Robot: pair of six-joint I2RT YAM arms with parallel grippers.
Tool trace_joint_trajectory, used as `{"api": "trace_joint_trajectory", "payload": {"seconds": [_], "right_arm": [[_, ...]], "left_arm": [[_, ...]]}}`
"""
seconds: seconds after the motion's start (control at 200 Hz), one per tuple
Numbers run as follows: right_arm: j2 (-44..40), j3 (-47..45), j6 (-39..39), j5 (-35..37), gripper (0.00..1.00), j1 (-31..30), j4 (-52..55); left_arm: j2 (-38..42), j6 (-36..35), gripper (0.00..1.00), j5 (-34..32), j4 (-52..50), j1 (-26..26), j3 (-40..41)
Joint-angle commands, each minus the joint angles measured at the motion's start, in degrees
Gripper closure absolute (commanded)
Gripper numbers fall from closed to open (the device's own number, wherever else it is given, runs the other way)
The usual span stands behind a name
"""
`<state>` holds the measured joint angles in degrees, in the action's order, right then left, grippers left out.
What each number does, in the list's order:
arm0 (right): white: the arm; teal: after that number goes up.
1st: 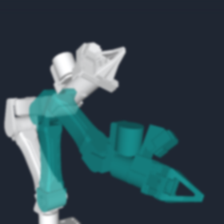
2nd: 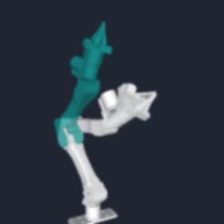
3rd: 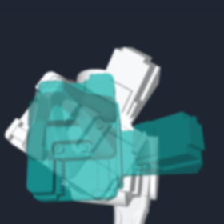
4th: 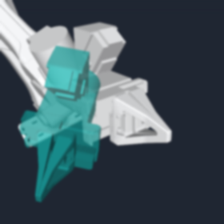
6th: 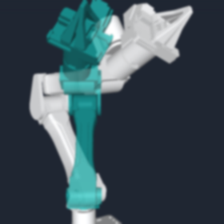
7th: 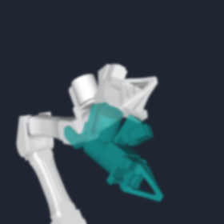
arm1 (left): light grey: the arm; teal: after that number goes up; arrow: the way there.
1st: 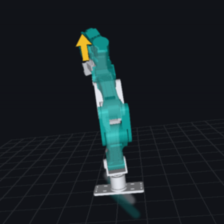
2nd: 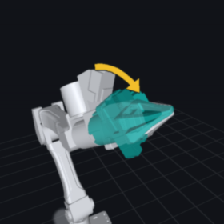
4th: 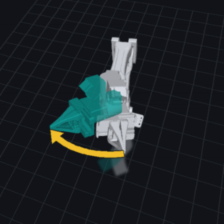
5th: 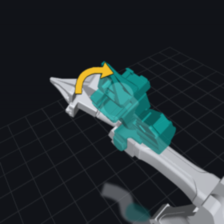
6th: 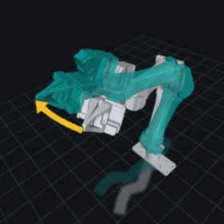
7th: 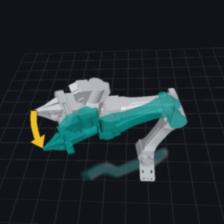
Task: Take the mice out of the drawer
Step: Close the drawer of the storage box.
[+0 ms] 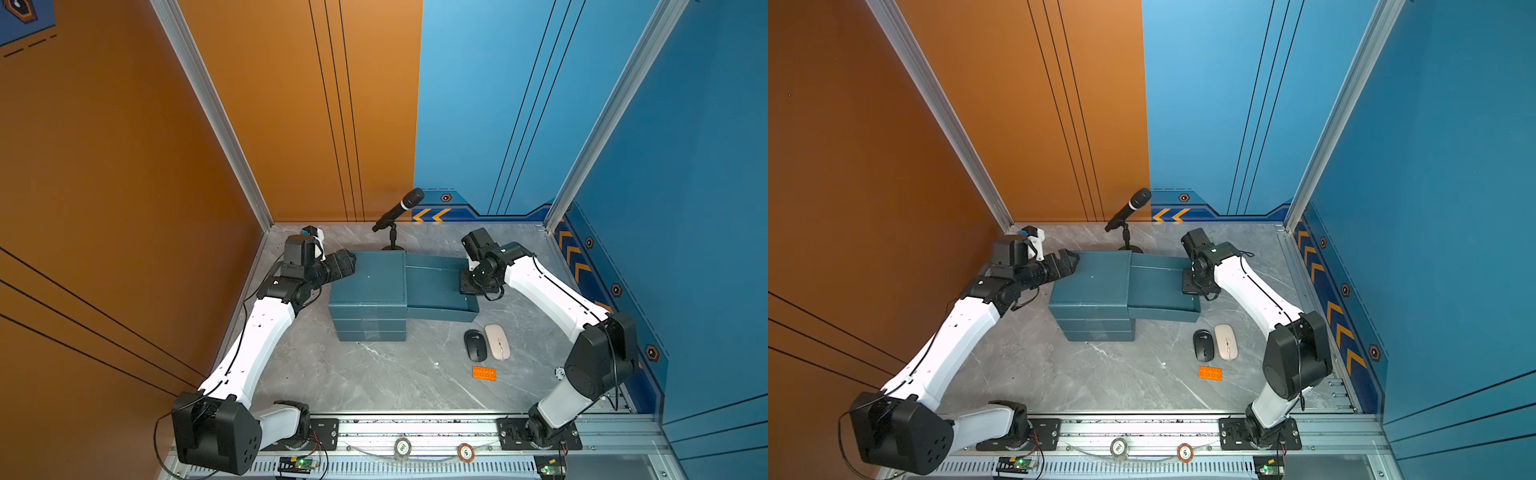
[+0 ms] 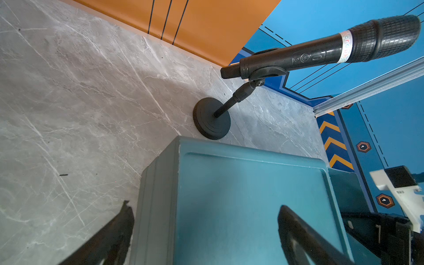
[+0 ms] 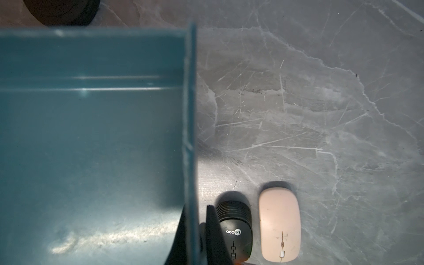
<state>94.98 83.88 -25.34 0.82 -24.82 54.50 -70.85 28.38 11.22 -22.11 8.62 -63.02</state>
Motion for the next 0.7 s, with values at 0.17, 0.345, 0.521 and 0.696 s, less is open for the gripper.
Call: {"api": "trace_joint_trajectory", "payload": {"seconds": [0.17, 0.345, 0.521, 0.696], "right_arm": [[0.7, 3.9, 0.3, 1.5, 1.0, -1.5, 0.2], [1.5, 6.2, -0.7, 1.3, 1.0, -3.7, 0.1], [2.7, 8.2, -2.4, 0.5, 0.97, -6.0, -0.9], [2.9, 8.7, -4.9, 0.1, 0.91, -7.2, -1.8]], "left_arm": [[0.5, 0.2, 0.02, 1.4, 0.0, -0.2, -1.0], [0.4, 0.2, 0.02, 1.6, 0.1, -0.3, -0.9], [0.6, 0.3, 0.02, 1.5, 0.1, -0.2, -1.0], [0.6, 0.3, 0.02, 1.6, 0.1, -0.2, -0.9]]}}
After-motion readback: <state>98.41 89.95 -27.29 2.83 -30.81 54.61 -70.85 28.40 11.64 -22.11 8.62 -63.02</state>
